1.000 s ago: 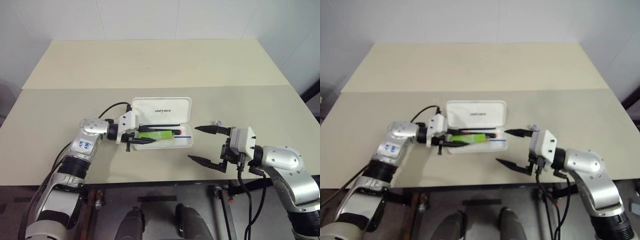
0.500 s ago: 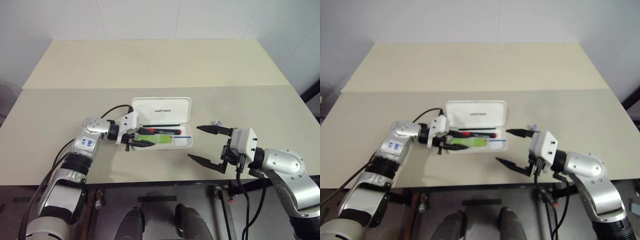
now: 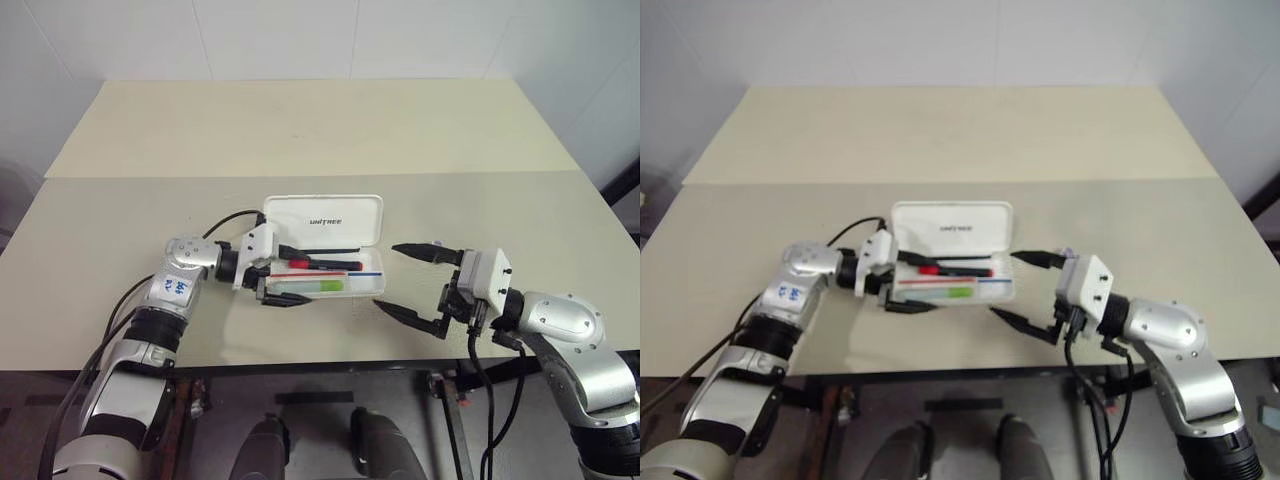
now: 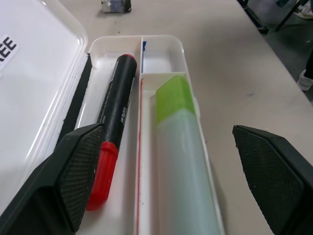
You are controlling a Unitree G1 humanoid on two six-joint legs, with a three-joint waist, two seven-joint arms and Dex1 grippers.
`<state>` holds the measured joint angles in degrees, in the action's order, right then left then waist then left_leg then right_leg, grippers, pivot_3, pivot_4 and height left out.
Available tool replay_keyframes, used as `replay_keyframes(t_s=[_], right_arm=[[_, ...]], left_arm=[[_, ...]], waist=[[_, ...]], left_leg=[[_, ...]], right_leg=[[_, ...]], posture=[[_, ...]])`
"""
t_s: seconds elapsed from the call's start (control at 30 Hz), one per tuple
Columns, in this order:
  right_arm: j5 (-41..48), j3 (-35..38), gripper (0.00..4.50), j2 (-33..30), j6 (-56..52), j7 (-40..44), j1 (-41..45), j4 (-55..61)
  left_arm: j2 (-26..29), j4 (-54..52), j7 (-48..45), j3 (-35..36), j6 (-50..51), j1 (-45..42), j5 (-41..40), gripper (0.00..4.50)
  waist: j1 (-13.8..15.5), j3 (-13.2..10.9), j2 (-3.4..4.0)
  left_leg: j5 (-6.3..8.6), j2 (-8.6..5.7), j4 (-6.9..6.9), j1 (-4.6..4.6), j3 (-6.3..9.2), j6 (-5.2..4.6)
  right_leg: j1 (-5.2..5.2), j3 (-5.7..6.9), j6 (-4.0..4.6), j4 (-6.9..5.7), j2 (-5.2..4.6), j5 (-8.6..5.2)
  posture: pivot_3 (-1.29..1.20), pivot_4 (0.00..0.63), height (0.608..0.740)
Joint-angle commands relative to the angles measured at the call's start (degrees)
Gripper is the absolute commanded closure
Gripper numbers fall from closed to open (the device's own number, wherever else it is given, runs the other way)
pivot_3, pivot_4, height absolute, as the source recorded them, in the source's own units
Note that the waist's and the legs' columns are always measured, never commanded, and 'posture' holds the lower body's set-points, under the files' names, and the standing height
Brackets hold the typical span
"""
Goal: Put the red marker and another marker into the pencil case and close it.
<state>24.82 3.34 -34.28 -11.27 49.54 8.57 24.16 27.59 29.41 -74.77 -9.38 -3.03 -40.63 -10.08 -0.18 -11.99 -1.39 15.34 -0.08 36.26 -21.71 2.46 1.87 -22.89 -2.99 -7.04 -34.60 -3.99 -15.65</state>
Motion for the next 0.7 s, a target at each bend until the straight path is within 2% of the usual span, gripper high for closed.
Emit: replay_keyframes(t_s=[0.03,0.17,0.3,0.47,0.7], right_arm=[[2.0,4.9,0.0,2.3,-1.9,-6.0,-0.2,-1.4],[1.2,6.7,0.0,3.5,-2.8,-9.4,-1.0,-2.7],[-3.6,9.8,0.0,5.8,-6.1,-20.7,-1.2,-7.2],[-6.1,10.5,0.0,8.5,-10.1,-28.6,-0.3,-10.1],[-7.5,8.8,0.0,10.8,-11.2,-31.5,2.4,-14.4]], left_arm=[[-0.2,-2.7,-1.0,1.5,-2.5,0.6,-1.9,0.02],[0.0,-3.7,-1.8,1.8,-3.2,1.2,-2.9,0.02],[0.5,-7.8,-3.6,3.4,-0.7,2.3,-6.9,0.02],[2.4,-12.6,-5.0,5.2,3.1,3.1,-10.1,0.02],[6.9,-17.0,-5.7,7.6,7.8,3.9,-12.3,0.02]], waist=[[0.0,0.0,0.0],[0.0,0.0,0.0],[0.0,0.0,0.0],[-0.2,0.0,0.0],[-0.5,0.0,0.01]], left_leg=[[0.0,0.0,0.01,0.0,0.0,0.0],[0.0,-0.02,0.02,0.0,-0.01,0.0],[0.0,-0.01,0.01,0.0,0.0,0.0],[0.0,0.0,-0.01,0.0,-0.04,0.0],[-0.03,0.01,-0.01,0.02,-0.13,0.0]], right_leg=[[0.0,0.0,0.0,-0.01,-0.01,0.0],[0.0,-0.01,0.0,-0.01,-0.03,0.0],[0.0,-0.01,0.01,-0.03,-0.02,-0.01],[-0.07,-0.07,0.03,-0.11,0.0,-0.02],[-0.19,-0.18,0.06,-0.3,0.04,-0.04]], posture=[[0.0,0.15,0.74],[0.0,0.15,0.74],[0.0,0.15,0.74],[0.0,0.15,0.74],[0.0,0.15,0.74]])
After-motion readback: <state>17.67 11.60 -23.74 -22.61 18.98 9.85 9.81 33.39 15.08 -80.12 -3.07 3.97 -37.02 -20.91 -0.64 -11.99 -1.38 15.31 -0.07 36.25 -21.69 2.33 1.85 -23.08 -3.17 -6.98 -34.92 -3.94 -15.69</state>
